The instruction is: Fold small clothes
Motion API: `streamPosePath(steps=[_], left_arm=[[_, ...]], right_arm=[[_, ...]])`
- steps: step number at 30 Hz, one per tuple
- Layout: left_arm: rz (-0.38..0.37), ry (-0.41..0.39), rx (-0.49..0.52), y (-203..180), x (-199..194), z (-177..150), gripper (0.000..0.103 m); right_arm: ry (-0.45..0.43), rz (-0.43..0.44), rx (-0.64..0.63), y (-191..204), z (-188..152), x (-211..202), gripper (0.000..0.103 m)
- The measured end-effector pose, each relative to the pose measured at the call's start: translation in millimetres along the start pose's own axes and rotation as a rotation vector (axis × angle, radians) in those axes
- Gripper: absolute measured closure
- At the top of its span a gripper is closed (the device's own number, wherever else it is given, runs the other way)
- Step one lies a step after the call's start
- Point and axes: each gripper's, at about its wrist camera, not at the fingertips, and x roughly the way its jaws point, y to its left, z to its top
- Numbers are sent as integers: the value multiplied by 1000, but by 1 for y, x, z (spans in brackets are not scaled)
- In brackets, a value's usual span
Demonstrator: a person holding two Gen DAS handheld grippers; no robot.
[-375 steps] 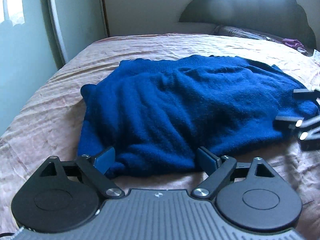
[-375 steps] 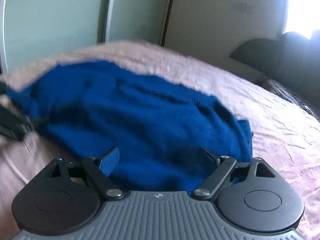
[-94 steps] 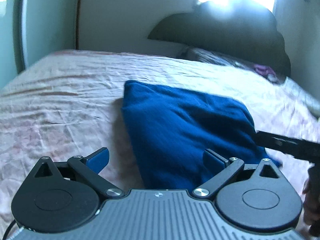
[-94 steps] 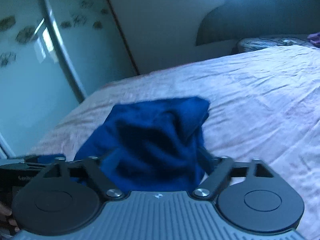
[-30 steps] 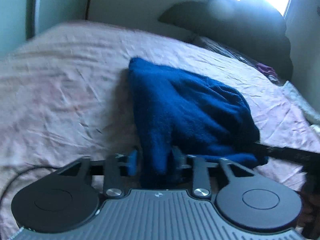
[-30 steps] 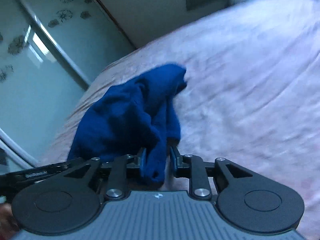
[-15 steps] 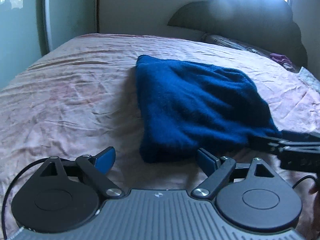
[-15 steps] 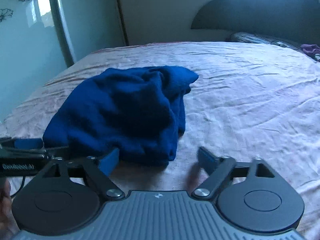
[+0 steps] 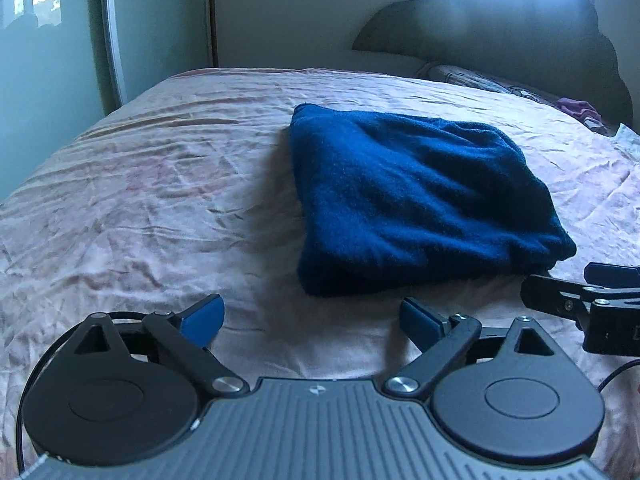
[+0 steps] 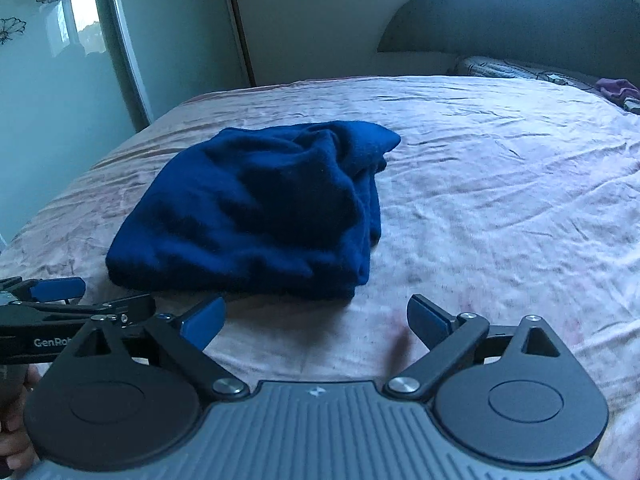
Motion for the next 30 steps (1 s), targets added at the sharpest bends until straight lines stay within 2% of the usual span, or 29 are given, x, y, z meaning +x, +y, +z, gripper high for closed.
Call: streamPosePath(steps=[7, 17, 23, 30], left_arm=[[35, -10, 1, 0, -4, -5, 6], [49, -31, -20, 9, -10, -13, 6], [60, -35, -20, 8, -9, -18, 0], [73, -37, -6, 5, -7, -21, 0]], right_arm=[[3, 8, -16, 7, -6, -3, 5], [3, -35, -14, 13, -12, -4, 0], [13, -39, -40, 17, -18, -2, 0], [34, -108, -130, 32, -21, 5, 0]])
